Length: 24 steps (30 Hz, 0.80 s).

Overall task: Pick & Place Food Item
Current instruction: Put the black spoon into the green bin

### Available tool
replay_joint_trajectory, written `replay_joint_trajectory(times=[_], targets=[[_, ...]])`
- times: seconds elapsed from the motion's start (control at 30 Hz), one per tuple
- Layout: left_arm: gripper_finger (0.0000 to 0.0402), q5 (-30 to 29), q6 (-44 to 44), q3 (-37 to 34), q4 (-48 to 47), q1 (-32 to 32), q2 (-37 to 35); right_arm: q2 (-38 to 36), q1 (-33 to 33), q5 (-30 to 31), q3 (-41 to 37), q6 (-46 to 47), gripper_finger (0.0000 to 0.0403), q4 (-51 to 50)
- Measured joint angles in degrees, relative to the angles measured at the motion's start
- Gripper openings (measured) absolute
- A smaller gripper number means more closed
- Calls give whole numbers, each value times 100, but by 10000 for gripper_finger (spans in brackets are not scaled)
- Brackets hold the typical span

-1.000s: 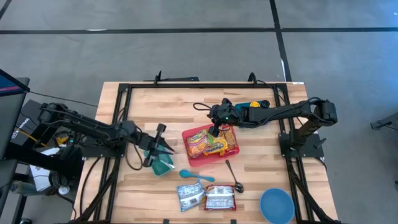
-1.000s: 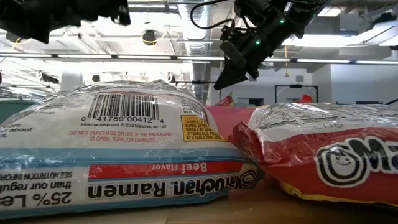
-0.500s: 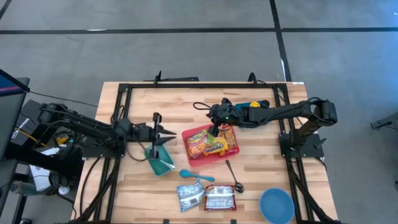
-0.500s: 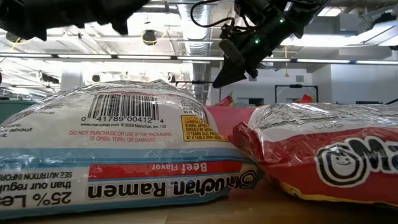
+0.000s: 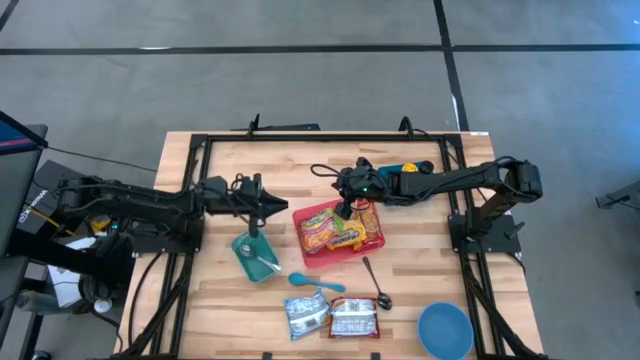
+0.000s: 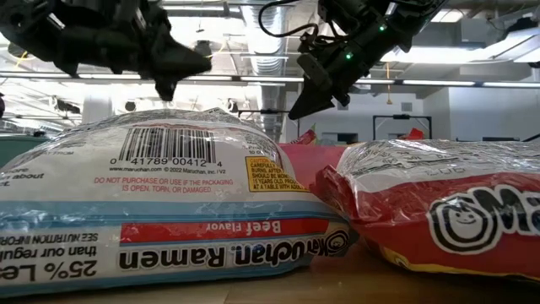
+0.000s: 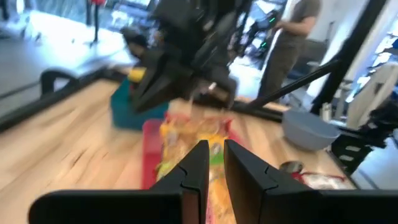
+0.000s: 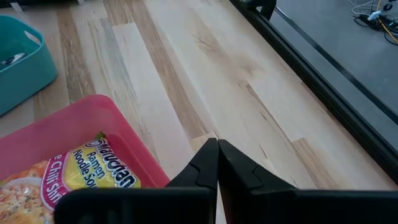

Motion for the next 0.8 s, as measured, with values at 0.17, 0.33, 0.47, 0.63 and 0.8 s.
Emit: replay_joint_trajectory(times=[0.17,0.33,0.47,0.63,0.8], targets=[[44,-166,-180,0,-428,291,0,-1,-2,1,0,5,1,0],[44,-867,-104,0,-458,366,0,-2,1,0,0,7,1,-2],[44,-1120,166,0,-455,366,0,0,21,2,0,13,1,-4],[44,-1122,370,0,-441,362,0,0,124,4,0,11,1,-4],[44,-1127,370,0,-381,362,-1,0,265,11,0,16,1,-4]])
